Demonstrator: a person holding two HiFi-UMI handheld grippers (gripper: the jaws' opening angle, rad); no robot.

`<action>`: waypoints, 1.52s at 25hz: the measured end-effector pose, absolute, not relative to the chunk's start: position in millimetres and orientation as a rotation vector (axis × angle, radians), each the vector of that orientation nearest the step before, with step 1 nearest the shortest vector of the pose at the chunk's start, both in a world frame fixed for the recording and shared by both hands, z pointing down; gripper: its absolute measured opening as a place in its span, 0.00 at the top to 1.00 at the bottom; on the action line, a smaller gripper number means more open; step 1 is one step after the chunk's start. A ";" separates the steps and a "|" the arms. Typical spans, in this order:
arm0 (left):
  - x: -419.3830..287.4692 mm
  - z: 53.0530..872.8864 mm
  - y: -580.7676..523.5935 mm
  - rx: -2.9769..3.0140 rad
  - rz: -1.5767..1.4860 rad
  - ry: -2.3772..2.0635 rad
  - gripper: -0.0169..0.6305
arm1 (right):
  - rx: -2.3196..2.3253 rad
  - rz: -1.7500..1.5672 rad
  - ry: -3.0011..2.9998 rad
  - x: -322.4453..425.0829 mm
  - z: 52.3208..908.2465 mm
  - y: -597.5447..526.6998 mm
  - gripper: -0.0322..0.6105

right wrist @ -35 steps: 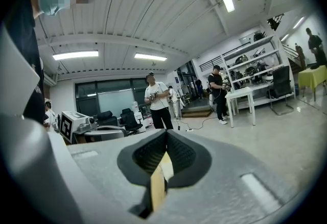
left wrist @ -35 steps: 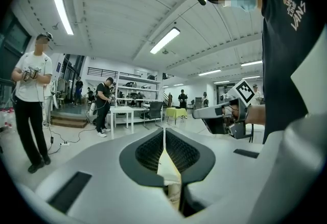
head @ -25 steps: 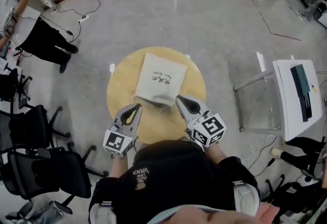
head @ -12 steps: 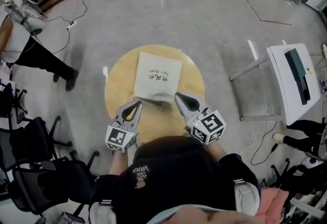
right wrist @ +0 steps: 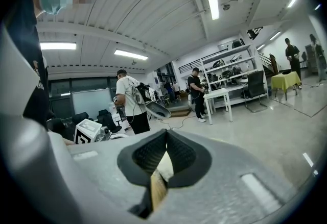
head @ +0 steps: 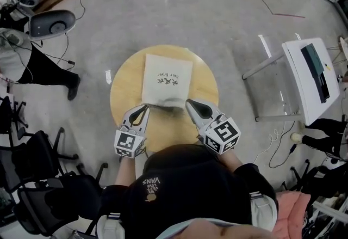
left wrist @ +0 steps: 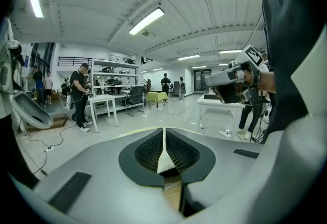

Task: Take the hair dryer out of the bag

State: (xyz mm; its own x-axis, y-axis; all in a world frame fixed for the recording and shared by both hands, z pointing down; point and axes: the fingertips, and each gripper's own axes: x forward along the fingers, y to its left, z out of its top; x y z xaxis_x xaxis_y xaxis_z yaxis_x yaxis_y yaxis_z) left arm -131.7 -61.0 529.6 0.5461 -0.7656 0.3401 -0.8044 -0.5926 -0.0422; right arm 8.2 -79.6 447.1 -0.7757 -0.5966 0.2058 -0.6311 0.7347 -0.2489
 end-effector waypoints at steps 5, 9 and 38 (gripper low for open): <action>-143.1 548.8 -69.5 2.638 0.558 -1.343 0.95 | 1.016 0.482 -2.799 5.2 452.3 -79.4 0.95; -150.6 559.7 -75.9 2.607 0.597 -1.344 0.94 | 1.034 0.489 -2.778 3.1 456.4 -78.7 0.95; -157.4 645.3 -90.1 2.691 0.870 -1.012 0.76 | 1.058 0.506 -2.711 -3.5 468.6 -73.7 0.95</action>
State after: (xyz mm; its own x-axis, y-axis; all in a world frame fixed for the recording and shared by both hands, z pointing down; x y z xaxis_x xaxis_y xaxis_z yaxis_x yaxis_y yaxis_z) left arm -157.4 -90.1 645.3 0.6072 -0.5609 0.5628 -0.6403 -0.7648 -0.0715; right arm -3.5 -73.7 468.6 -0.7279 -0.6198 0.2933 -0.6839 0.6872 -0.2449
